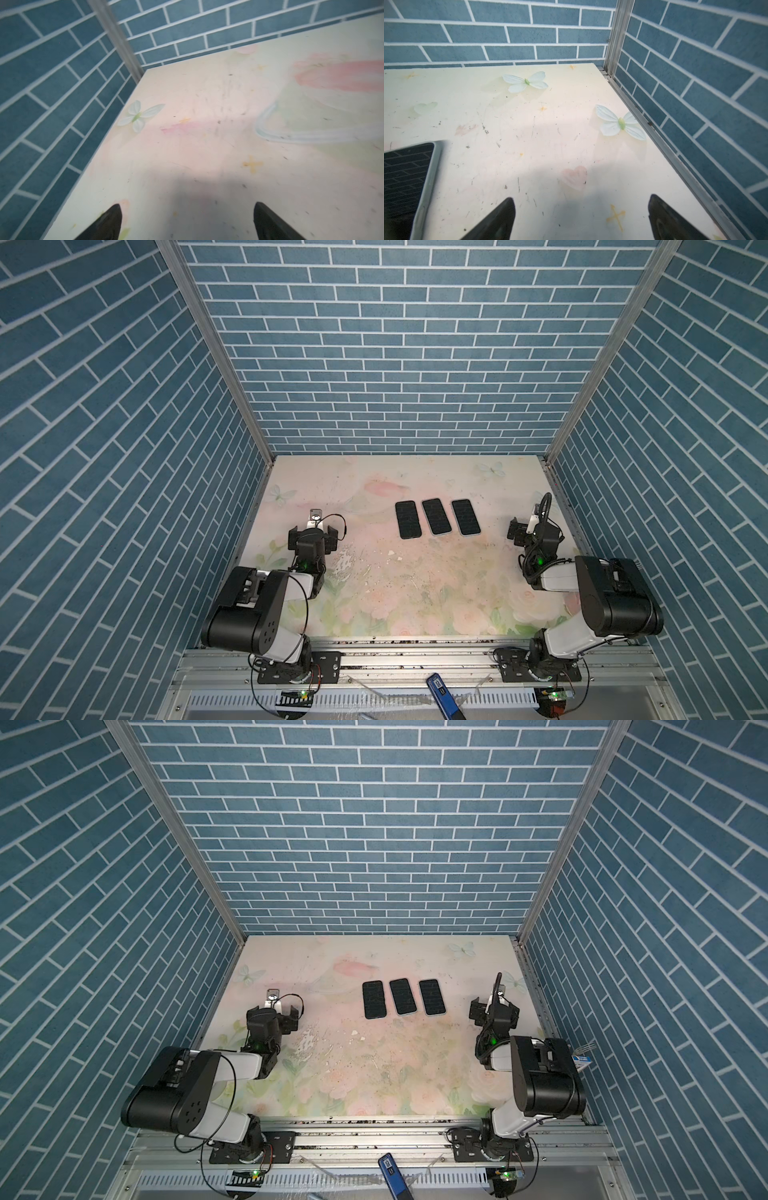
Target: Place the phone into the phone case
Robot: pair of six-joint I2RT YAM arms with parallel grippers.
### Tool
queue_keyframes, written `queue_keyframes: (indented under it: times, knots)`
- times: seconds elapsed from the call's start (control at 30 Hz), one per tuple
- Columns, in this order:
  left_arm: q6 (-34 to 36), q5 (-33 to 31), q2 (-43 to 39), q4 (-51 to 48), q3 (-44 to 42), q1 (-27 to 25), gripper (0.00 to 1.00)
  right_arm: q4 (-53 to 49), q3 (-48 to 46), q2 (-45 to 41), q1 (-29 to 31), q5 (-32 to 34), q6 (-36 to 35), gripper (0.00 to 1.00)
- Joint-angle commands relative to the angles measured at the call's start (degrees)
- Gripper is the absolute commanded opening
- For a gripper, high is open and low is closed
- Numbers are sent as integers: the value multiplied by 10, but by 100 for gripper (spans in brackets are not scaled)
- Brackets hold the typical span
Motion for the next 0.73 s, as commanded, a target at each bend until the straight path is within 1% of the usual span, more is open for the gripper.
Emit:
queue_keyframes:
  times: [0.0,0.03,0.1,0.13,0.2,0.27,0.7]
  knots:
    - [-45,0,2,-6,23,16,100,-12,0,-7,-2,-10,12,99]
    - [-38,-1,14,32,13,17,100,-12,0,-8,-2,-10,12,99]
    - [-42,2,5,5,19,16,99,-13,0,-8,-3,-11,12,99]
    - [-38,0,13,27,15,16,100,-13,2,-7,-2,-11,12,99]
    - [-41,2,7,10,18,16,100,-15,2,-8,-3,-14,12,99]
    - [-39,2,11,25,16,16,99,-16,2,-8,-3,-16,13,99]
    - [-40,2,10,21,17,16,100,-21,4,-9,-6,-25,15,99]
